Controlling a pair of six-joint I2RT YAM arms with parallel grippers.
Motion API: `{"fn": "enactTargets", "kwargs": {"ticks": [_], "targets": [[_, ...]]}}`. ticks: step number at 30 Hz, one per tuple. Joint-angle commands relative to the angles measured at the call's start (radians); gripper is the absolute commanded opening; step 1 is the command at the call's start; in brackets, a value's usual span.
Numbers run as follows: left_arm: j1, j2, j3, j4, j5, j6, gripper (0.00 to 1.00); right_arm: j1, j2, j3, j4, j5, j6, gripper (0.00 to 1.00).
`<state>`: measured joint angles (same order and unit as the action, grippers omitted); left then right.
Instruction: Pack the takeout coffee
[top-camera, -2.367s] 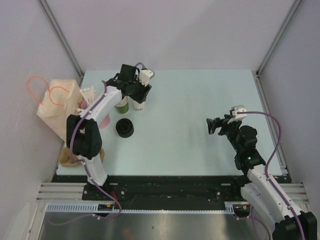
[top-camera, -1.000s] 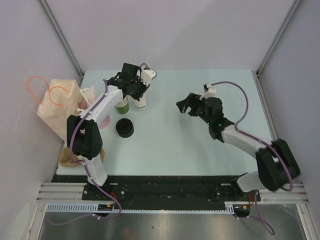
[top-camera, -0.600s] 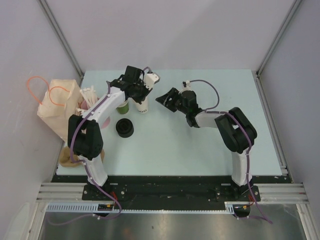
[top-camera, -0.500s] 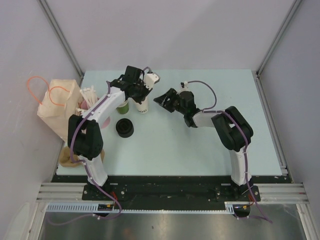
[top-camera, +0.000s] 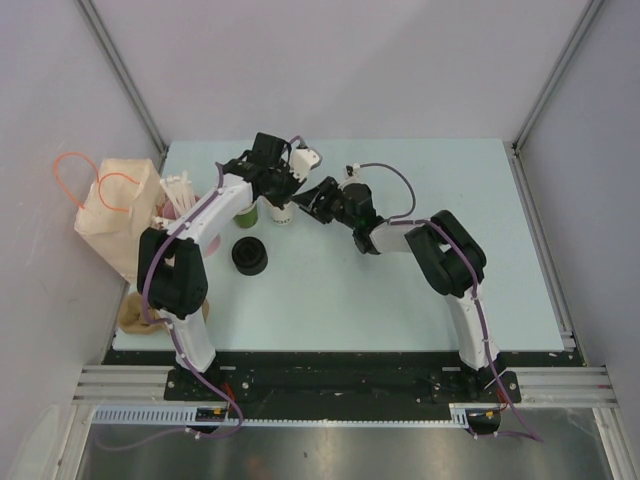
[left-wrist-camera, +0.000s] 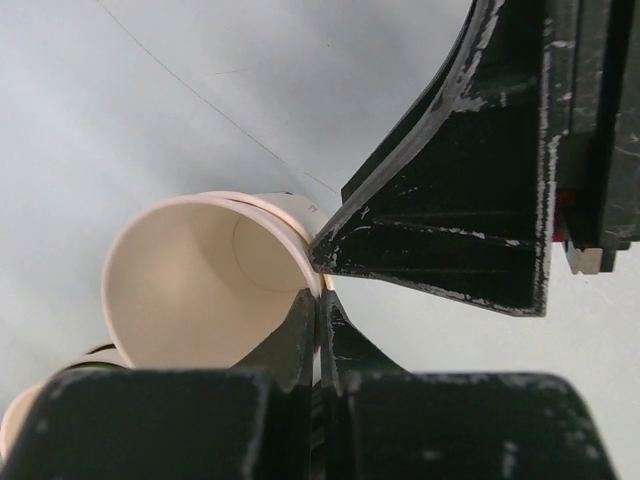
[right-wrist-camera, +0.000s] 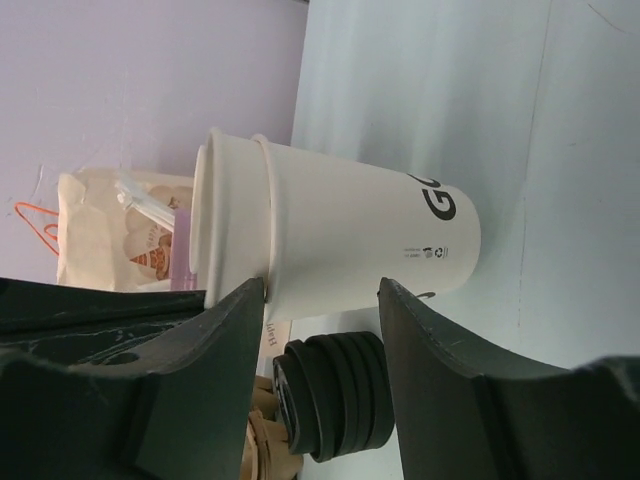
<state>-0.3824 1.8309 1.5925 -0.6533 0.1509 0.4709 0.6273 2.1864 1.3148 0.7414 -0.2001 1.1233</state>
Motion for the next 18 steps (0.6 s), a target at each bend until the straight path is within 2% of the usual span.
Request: {"fn": "enactTargets", "kwargs": {"ticks": [1, 8, 18], "targets": [[-0.019, -0.002, 0.009, 0.018, 0.021, 0.017, 0.00, 0.011, 0.032, 0.044, 0.036, 0.008, 0.023, 0.53], [-0.021, -0.030, 0.040, 0.020, 0.006, 0.003, 0.00, 0.012, 0.042, 0.044, 0.004, 0.014, 0.024, 0.52], [-0.023, -0.171, 0.090, 0.017, -0.091, 0.026, 0.00, 0.014, -0.039, 0.044, -0.027, 0.018, -0.054, 0.59]]}}
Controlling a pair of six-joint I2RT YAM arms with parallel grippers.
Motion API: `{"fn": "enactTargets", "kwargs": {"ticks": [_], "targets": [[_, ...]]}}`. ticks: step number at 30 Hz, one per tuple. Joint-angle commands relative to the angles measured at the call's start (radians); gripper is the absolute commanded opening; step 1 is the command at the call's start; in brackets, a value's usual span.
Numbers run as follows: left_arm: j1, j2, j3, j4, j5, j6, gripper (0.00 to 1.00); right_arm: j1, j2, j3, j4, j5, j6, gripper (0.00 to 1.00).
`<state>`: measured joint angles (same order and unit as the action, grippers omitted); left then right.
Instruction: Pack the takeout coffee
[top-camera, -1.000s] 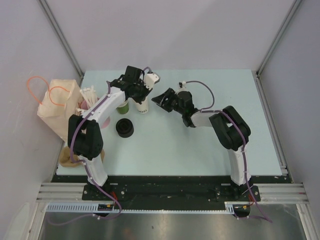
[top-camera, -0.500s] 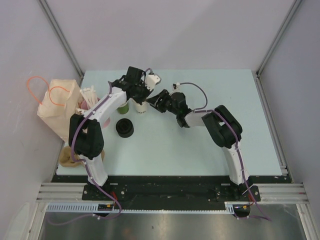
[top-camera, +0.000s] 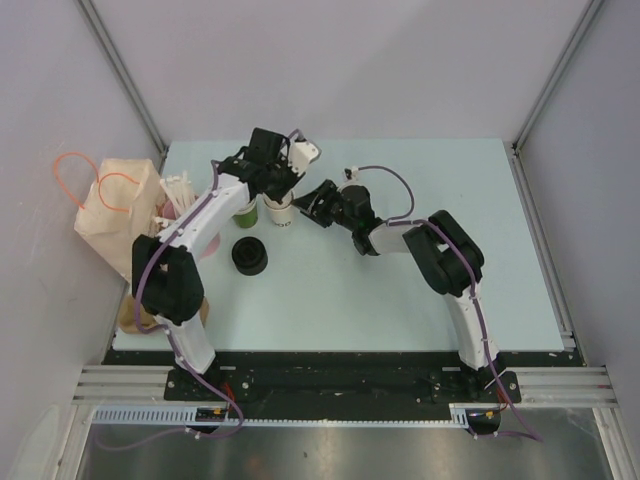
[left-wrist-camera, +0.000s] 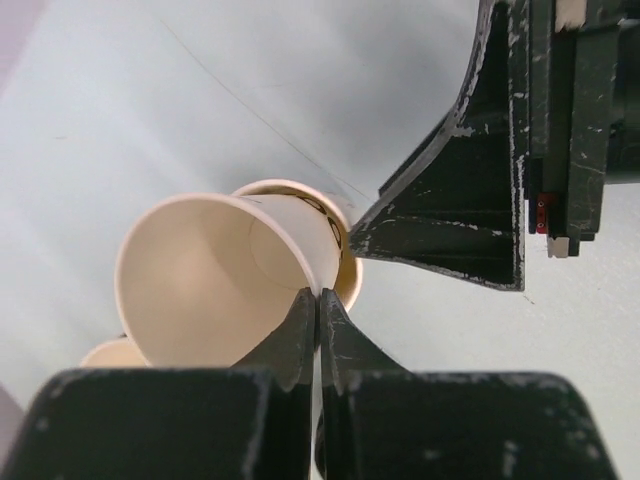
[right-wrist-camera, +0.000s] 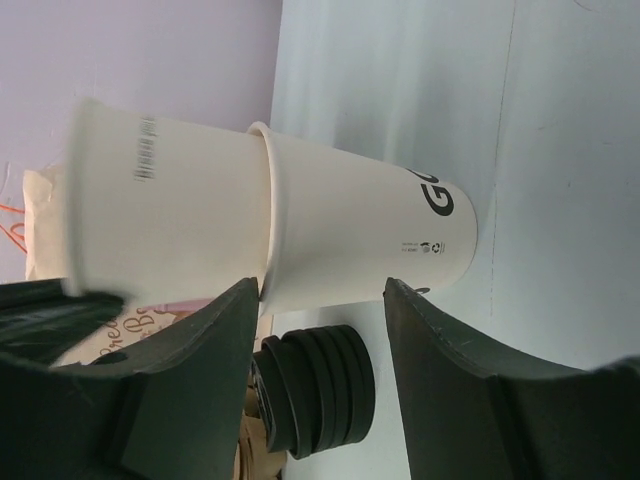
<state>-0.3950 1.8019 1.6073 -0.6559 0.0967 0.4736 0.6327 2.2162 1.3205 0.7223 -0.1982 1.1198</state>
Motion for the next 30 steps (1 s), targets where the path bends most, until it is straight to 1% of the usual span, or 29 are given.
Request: {"fn": "enactTargets", "kwargs": {"ticks": [1, 8, 10, 11, 12, 13, 14, 15, 16, 17, 18, 19, 20, 23, 24, 25, 26, 27, 30], "targets": [[-0.008, -0.157, 0.077, 0.019, -0.038, 0.023, 0.00, 0.007, -0.078, 0.039, -0.012, 0.017, -0.057, 0.59], [-0.022, -0.314, 0.083, 0.013, -0.006, 0.046, 0.00, -0.008, -0.173, 0.039, -0.041, -0.006, -0.091, 0.65], [-0.041, -0.367, 0.086, 0.010, -0.005, 0.040, 0.01, -0.027, -0.223, 0.037, -0.073, -0.023, -0.100, 0.66], [-0.071, -0.383, 0.085, 0.004, -0.012, 0.039, 0.00, -0.034, -0.245, 0.036, -0.098, -0.024, -0.115, 0.68], [-0.093, -0.397, 0.080, -0.007, -0.017, 0.043, 0.00, -0.039, -0.309, 0.034, -0.136, -0.020, -0.167, 0.68], [-0.117, -0.410, 0.065, -0.014, -0.025, 0.057, 0.00, -0.048, -0.343, 0.033, -0.241, 0.008, -0.195, 0.69], [-0.170, -0.429, 0.053, -0.019, -0.038, 0.063, 0.00, -0.069, -0.386, 0.028, -0.300, 0.029, -0.231, 0.70], [-0.197, -0.435, 0.039, -0.027, -0.041, 0.069, 0.00, -0.085, -0.462, 0.022, -0.361, 0.054, -0.262, 0.71], [-0.220, -0.437, 0.016, -0.028, -0.045, 0.068, 0.00, -0.099, -0.511, -0.004, -0.471, 0.113, -0.309, 0.72], [-0.267, -0.426, 0.005, -0.028, -0.052, 0.068, 0.00, -0.141, -0.554, -0.027, -0.509, 0.137, -0.330, 0.73], [-0.287, -0.417, -0.004, -0.030, -0.057, 0.068, 0.00, -0.166, -0.594, -0.052, -0.536, 0.150, -0.343, 0.74], [-0.307, -0.402, -0.009, -0.028, -0.061, 0.066, 0.00, -0.194, -0.687, -0.113, -0.585, 0.163, -0.360, 0.74], [-0.336, -0.359, -0.007, -0.027, -0.060, 0.066, 0.00, -0.255, -0.729, -0.139, -0.610, 0.170, -0.370, 0.74], [-0.384, -0.276, 0.028, -0.027, -0.045, 0.056, 0.00, -0.341, -0.909, -0.239, -0.705, 0.226, -0.438, 0.76], [-0.396, -0.209, 0.040, -0.025, -0.034, 0.056, 0.00, -0.394, -0.946, -0.257, -0.766, 0.236, -0.458, 0.76], [-0.409, -0.176, 0.072, -0.027, -0.037, 0.057, 0.00, -0.419, -1.008, -0.268, -0.797, 0.238, -0.475, 0.77], [-0.429, -0.147, 0.089, -0.027, -0.035, 0.059, 0.00, -0.442, -1.035, -0.283, -0.825, 0.241, -0.510, 0.77], [-0.438, -0.084, 0.103, -0.028, -0.029, 0.069, 0.00, -0.482, -1.058, -0.291, -0.871, 0.241, -0.526, 0.77], [-0.462, 0.014, 0.149, -0.027, -0.012, 0.074, 0.00, -0.553, -1.142, -0.325, -0.931, 0.227, -0.574, 0.78]]}}
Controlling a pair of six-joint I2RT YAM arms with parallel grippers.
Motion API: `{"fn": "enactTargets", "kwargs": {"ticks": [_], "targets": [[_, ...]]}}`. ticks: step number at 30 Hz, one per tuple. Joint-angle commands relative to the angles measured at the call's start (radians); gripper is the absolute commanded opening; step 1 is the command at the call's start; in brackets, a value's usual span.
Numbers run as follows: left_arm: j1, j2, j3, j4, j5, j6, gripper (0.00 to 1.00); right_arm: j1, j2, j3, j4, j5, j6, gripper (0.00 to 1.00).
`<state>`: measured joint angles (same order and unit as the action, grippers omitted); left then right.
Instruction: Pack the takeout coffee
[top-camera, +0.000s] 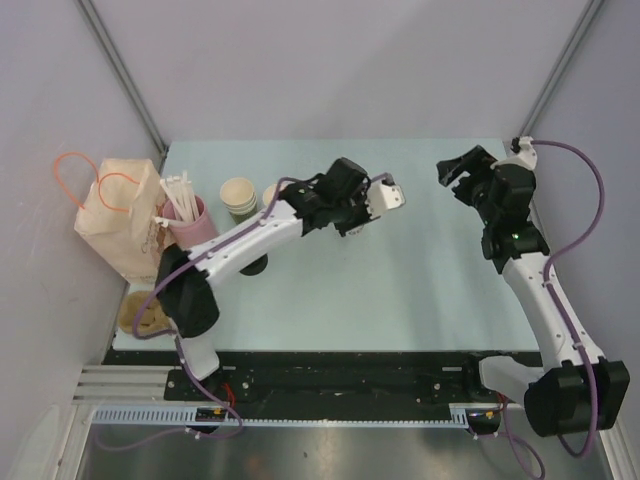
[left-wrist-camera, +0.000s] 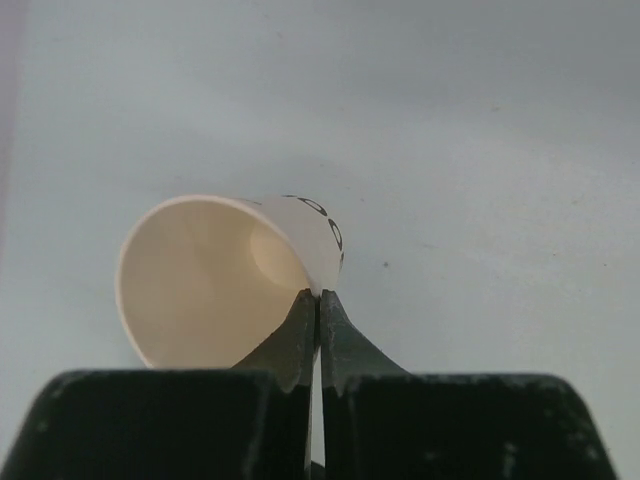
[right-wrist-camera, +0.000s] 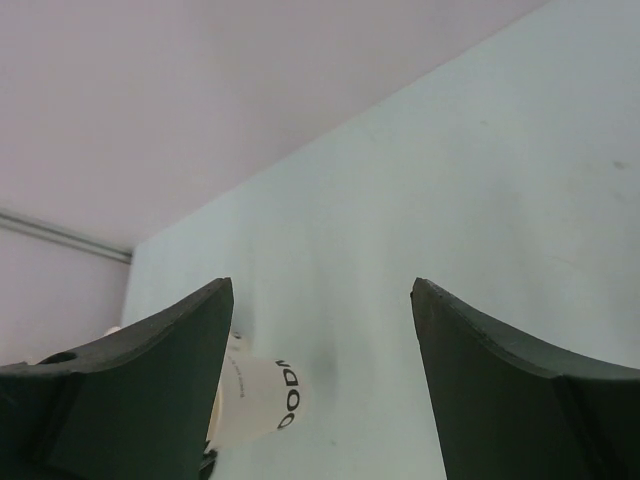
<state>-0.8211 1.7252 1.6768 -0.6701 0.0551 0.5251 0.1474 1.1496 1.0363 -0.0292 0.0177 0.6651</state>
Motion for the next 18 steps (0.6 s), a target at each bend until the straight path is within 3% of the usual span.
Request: {"fn": "enactTargets", "kwargs": {"ticks": [1, 12, 18], "targets": [[-0.038, 0.115, 0.102, -0.011, 0.035, 0.023, 0.00, -0.083, -0.091, -0.048, -0.189, 0.004, -0.127, 0.78], [-0.046, 0.359, 0.339, -0.013, 0.066, 0.052, 0.01, -0.177, -0.146, -0.087, -0.256, -0.091, -0.200, 0.78], [-0.046, 0.427, 0.354, -0.013, 0.097, 0.076, 0.00, -0.190, -0.162, -0.085, -0.282, -0.090, -0.229, 0.78]]}}
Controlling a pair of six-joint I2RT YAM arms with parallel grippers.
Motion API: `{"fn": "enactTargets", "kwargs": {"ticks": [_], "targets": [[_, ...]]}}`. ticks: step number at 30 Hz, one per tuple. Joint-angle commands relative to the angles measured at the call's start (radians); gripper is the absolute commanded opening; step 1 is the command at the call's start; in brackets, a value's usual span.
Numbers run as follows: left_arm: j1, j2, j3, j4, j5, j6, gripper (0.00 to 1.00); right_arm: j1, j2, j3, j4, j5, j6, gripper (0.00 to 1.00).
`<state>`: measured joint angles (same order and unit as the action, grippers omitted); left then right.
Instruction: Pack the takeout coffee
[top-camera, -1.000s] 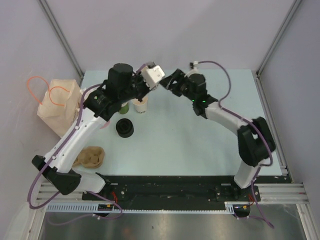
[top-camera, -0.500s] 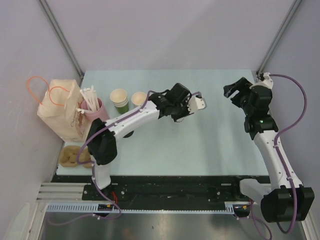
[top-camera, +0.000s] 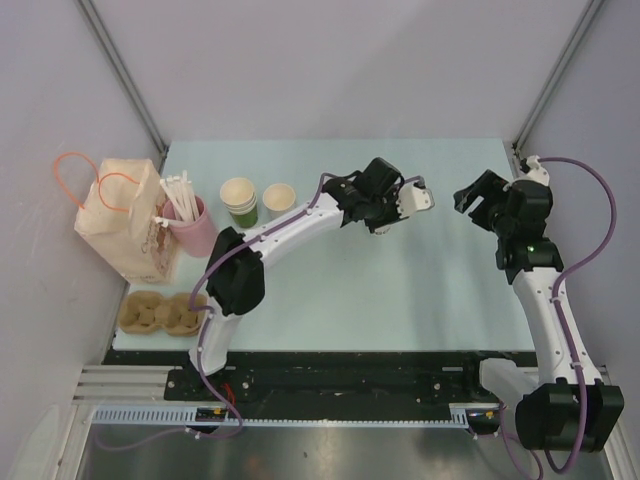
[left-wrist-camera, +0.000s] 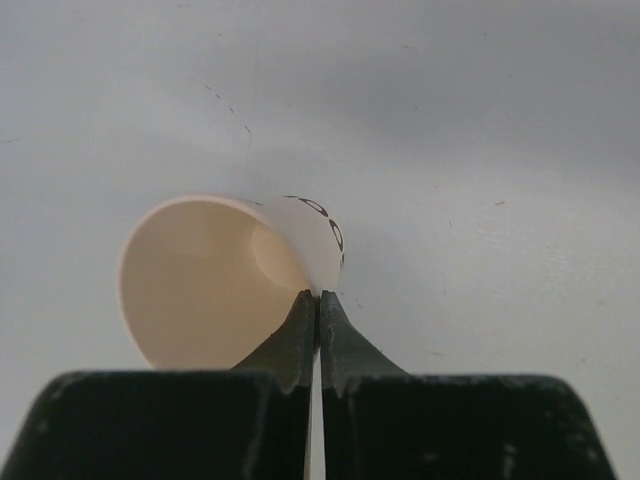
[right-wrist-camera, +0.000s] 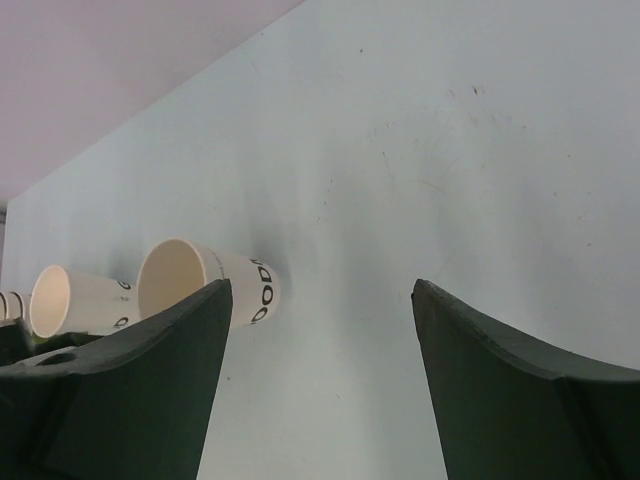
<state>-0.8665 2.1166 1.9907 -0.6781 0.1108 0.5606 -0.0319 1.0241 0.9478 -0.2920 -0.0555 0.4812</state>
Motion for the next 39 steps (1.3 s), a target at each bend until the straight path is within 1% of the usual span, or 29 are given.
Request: {"fn": "enactTargets", "kwargs": {"ticks": [1, 9, 11, 13, 14, 15, 16, 17, 18, 19, 20, 21, 22, 23, 25, 26, 27, 28, 29, 31, 34, 37, 38, 39], "targets": [[0.000, 0.042, 0.045, -0.003, 0.044, 0.044, 0.00, -0.016, -0.039, 0.002, -0.025, -0.018, -0.047, 0.79], [0.014, 0.123, 0.117, -0.005, 0.096, 0.035, 0.00, -0.025, -0.056, 0.003, -0.058, -0.029, -0.069, 0.79], [0.015, 0.140, 0.126, -0.005, 0.090, 0.038, 0.00, -0.025, -0.064, 0.002, -0.062, -0.035, -0.075, 0.80], [0.015, 0.138, 0.122, -0.005, 0.089, 0.041, 0.13, -0.031, -0.073, 0.002, -0.062, -0.049, -0.082, 0.80], [0.017, 0.132, 0.117, -0.005, 0.093, 0.045, 0.23, -0.033, -0.085, 0.002, -0.061, -0.056, -0.082, 0.81], [0.017, 0.126, 0.106, -0.003, 0.096, 0.047, 0.45, -0.034, -0.093, 0.003, -0.059, -0.058, -0.079, 0.81], [0.017, 0.117, 0.100, -0.003, 0.110, 0.048, 0.55, -0.036, -0.097, 0.003, -0.059, -0.060, -0.079, 0.81], [0.017, 0.094, 0.094, -0.003, 0.113, 0.047, 0.62, -0.036, -0.102, 0.003, -0.056, -0.064, -0.076, 0.81], [0.017, 0.080, 0.088, -0.003, 0.116, 0.044, 0.74, -0.037, -0.108, 0.003, -0.056, -0.067, -0.075, 0.81], [0.018, 0.063, 0.086, -0.003, 0.116, 0.038, 0.78, -0.037, -0.113, 0.003, -0.055, -0.072, -0.072, 0.81], [0.018, 0.025, 0.083, -0.005, 0.116, 0.029, 0.88, -0.037, -0.116, 0.003, -0.052, -0.081, -0.069, 0.81], [0.018, 0.004, 0.080, -0.005, 0.115, 0.022, 0.92, -0.037, -0.121, 0.003, -0.050, -0.086, -0.066, 0.81], [0.018, -0.018, 0.076, -0.005, 0.109, 0.018, 0.98, -0.037, -0.122, 0.003, -0.049, -0.090, -0.056, 0.81], [0.018, -0.074, 0.069, -0.006, 0.081, 0.010, 1.00, -0.037, -0.124, 0.003, -0.049, -0.101, -0.055, 0.81], [0.023, -0.137, 0.042, -0.005, 0.035, 0.005, 1.00, -0.034, -0.125, 0.003, -0.050, -0.110, -0.044, 0.81], [0.027, -0.167, 0.030, -0.006, -0.020, -0.004, 1.00, -0.023, -0.125, 0.003, -0.053, -0.113, -0.038, 0.81], [0.047, -0.226, -0.001, -0.005, -0.040, -0.008, 1.00, -0.011, -0.125, 0.002, -0.055, -0.107, -0.033, 0.81], [0.061, -0.253, -0.018, -0.008, -0.060, -0.013, 1.00, 0.006, -0.121, 0.002, -0.052, -0.101, -0.030, 0.81], [0.076, -0.279, -0.036, -0.011, -0.074, -0.027, 1.00, 0.062, -0.119, 0.002, -0.038, -0.081, -0.029, 0.81], [0.148, -0.352, -0.095, -0.018, -0.091, -0.044, 1.00, 0.116, -0.108, 0.002, -0.016, -0.055, -0.024, 0.81], [0.256, -0.428, -0.190, -0.017, -0.109, -0.053, 0.99, 0.208, -0.093, 0.003, 0.084, -0.026, 0.017, 0.81], [0.368, -0.466, -0.283, -0.021, -0.103, -0.053, 0.91, 0.291, -0.059, 0.005, 0.183, -0.015, 0.062, 0.80], [0.391, -0.469, -0.306, -0.023, -0.103, -0.044, 0.86, 0.317, -0.033, 0.005, 0.207, -0.009, 0.072, 0.80], [0.435, -0.472, -0.350, -0.023, -0.100, -0.035, 0.84, 0.372, -0.021, 0.003, 0.232, -0.004, 0.089, 0.80]]}}
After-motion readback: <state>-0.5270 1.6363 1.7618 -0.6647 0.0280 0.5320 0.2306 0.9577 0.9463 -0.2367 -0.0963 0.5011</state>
